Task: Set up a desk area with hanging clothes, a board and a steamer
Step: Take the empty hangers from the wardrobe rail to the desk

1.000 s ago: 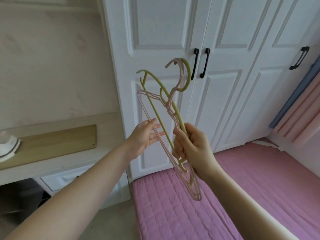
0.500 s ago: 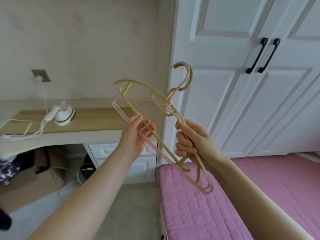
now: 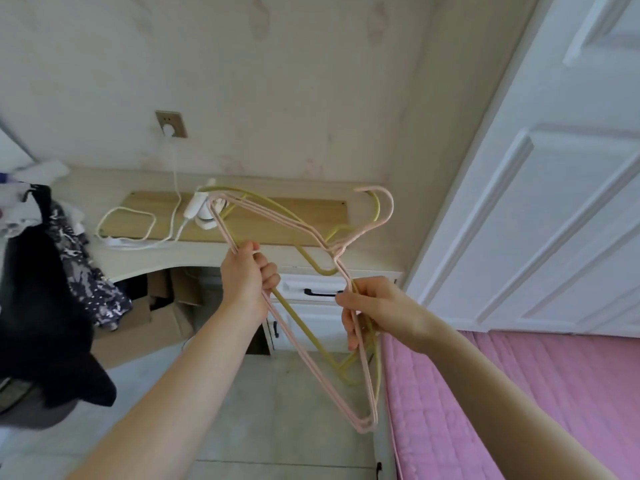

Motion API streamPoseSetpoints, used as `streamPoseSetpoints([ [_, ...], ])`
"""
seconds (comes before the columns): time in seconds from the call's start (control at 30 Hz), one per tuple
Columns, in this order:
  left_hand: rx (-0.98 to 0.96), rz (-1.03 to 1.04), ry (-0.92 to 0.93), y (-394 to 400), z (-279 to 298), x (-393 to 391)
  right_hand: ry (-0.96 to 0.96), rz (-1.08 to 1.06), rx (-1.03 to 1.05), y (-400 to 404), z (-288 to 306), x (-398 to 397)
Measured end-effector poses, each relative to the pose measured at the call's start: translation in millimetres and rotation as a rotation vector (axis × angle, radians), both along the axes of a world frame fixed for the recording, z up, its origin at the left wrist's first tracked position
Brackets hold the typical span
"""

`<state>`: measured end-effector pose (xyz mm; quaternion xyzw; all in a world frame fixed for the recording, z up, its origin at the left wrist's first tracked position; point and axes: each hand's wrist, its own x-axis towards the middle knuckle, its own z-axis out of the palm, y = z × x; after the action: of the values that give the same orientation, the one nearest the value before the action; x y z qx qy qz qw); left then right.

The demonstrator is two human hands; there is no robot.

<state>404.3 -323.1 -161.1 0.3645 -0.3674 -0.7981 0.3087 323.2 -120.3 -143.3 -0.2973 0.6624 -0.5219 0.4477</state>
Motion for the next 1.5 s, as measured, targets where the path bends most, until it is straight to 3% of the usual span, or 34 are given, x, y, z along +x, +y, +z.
streamPoseSetpoints([
  [0.2, -0.163, -0.015, -0.078, -48.4, -18.1, 11.9, 0.049, -0.134, 0.005, -70.7, -19.5, 10.7],
  [0.4, -0.247, -0.106, -0.130, -84.8, -33.9, 8.8, -0.136, -0.268, -0.025, -111.6, -54.7, 14.7],
  [0.53, -0.213, -0.149, -0.187, -103.8, -46.2, -7.4, -0.444, -0.300, -0.113, -128.7, -75.2, 0.6],
  [0.77, -0.113, -0.146, -0.246, -136.8, -63.2, -70.2, -0.484, -0.278, -0.114, -158.9, -89.5, -63.4],
  [1.2, -0.010, -0.236, -0.298, -171.1, -78.4, -245.8, -0.455, -0.230, -0.030, -191.6, -80.7, -239.5],
  [1.37, 0.024, -0.275, -0.462, -176.2, -86.6, -295.8, -0.255, -0.209, 0.075, -188.7, -86.6, -282.0],
  [1.5, -0.205, -0.276, -0.652, -186.0, -95.7, -327.1, -0.063, -0.211, 0.160, -180.2, -91.1, -307.4],
])
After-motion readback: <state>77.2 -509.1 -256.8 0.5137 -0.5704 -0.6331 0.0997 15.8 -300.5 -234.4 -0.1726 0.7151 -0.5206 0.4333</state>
